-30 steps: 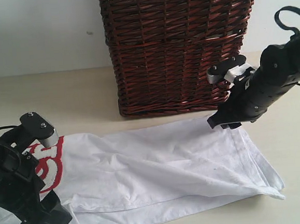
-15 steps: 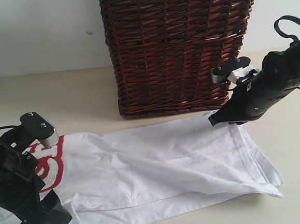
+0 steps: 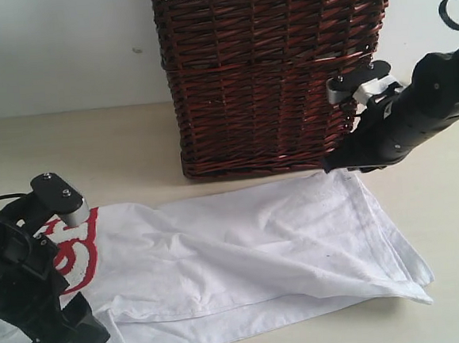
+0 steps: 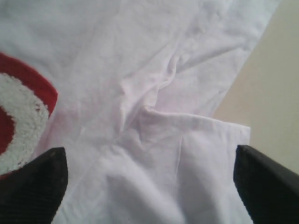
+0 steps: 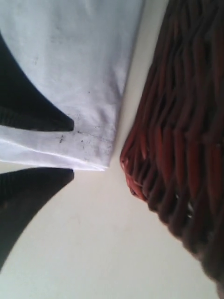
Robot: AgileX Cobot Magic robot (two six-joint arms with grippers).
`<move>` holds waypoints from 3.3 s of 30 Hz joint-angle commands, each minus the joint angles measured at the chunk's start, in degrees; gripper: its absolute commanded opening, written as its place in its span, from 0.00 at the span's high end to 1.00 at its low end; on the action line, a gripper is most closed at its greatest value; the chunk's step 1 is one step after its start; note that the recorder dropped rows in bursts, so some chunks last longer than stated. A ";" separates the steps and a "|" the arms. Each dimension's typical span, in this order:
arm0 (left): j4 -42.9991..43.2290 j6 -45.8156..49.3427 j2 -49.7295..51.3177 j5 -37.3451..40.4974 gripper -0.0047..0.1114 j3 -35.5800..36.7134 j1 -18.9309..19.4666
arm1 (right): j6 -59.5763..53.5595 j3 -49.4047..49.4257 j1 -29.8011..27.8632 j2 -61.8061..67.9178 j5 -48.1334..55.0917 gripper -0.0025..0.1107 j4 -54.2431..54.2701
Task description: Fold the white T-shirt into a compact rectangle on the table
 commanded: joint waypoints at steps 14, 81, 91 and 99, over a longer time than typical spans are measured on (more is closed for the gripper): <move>-0.83 -0.16 0.06 0.79 0.17 0.14 -0.18 | -0.46 -0.35 -0.22 3.68 -2.01 0.68 1.30; -2.14 8.91 0.06 3.27 0.17 5.32 -16.45 | 43.01 -0.35 -2.25 -4.83 10.29 0.82 -36.07; 3.95 3.33 7.41 -10.18 0.17 6.82 -22.76 | 13.34 -0.35 -2.25 -20.42 16.95 0.81 -4.00; 15.30 -11.34 10.56 -6.68 0.34 6.82 -22.76 | 0.55 -0.35 -2.25 -31.80 28.93 0.81 7.93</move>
